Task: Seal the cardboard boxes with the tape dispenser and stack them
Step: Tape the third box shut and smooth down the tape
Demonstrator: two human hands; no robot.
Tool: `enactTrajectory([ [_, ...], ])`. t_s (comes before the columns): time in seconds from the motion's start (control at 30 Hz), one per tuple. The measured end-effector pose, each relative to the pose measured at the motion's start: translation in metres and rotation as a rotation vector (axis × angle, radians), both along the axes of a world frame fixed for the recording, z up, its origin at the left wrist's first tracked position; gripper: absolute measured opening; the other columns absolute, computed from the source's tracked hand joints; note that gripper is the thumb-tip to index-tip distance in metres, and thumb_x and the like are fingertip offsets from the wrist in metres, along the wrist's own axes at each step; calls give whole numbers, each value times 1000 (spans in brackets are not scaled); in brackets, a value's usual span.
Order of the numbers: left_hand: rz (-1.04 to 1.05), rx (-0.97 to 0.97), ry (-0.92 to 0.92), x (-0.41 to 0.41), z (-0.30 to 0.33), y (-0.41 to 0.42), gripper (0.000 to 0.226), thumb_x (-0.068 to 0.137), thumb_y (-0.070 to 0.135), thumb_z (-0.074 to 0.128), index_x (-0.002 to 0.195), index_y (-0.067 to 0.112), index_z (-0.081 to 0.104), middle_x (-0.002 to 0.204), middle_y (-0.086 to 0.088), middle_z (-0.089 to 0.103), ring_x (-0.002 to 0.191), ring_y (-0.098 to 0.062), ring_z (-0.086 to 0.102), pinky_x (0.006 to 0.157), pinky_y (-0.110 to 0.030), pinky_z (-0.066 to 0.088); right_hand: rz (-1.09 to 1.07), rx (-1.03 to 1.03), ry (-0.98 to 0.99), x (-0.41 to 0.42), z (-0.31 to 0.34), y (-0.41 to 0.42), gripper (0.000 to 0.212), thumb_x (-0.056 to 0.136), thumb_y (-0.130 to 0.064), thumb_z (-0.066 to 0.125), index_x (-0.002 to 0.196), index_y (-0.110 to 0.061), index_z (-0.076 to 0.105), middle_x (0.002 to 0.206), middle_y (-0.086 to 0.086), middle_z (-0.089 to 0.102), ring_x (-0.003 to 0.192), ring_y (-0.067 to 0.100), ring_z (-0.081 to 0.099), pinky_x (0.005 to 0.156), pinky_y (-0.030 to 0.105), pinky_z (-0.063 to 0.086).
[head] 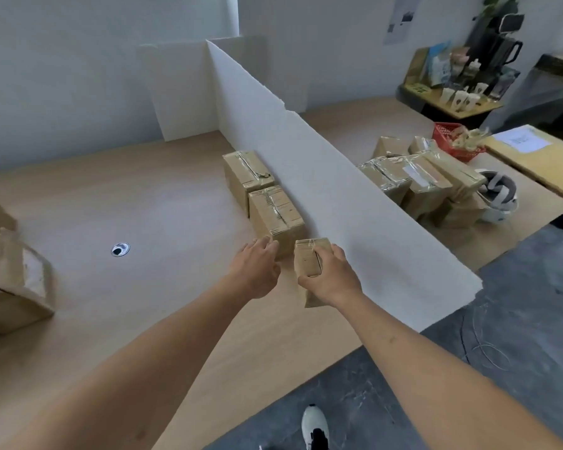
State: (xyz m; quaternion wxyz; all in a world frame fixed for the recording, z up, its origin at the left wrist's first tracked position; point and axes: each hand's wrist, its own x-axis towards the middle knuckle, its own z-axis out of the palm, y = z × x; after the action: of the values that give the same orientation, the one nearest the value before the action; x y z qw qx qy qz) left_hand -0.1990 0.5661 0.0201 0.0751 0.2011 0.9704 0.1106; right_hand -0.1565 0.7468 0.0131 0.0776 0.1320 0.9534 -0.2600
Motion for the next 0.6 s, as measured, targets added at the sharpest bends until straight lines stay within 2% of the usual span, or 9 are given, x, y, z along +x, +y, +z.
enactTrajectory([
  [0.13, 160, 27, -19, -21, -20, 22, 41, 101, 29, 52, 138, 13, 48, 147, -8, 47, 128, -33, 51, 104, -40, 39, 94, -21, -55, -40, -32, 25, 81, 74, -54, 68, 148, -36, 39, 158, -3, 23, 129, 27, 50, 94, 39, 49],
  [0.27, 250, 26, -74, -31, -46, 34, 46, 101, 28, 52, 144, 13, 45, 151, -9, 44, 133, -31, 48, 108, -39, 37, 177, -14, -88, -61, -67, 35, 82, 78, -55, 67, 151, -34, 34, 165, -1, 12, 137, 31, 41, 99, 41, 46],
  [0.43, 291, 32, -141, -51, -83, 43, 50, 102, 28, 51, 148, 12, 40, 155, -9, 40, 137, -31, 44, 110, -38, 34, 211, -36, -123, -95, -102, 37, 85, 79, -51, 65, 155, -33, 29, 169, -1, 3, 149, 28, 26, 112, 40, 38],
  [0.6, 289, 41, -185, -71, -114, 44, 56, 103, 28, 49, 154, 12, 33, 159, -9, 34, 139, -31, 41, 111, -38, 33, 214, -6, -130, -118, -134, 39, 84, 82, -45, 67, 156, -35, 29, 170, 0, 3, 149, 30, 25, 116, 40, 33],
])
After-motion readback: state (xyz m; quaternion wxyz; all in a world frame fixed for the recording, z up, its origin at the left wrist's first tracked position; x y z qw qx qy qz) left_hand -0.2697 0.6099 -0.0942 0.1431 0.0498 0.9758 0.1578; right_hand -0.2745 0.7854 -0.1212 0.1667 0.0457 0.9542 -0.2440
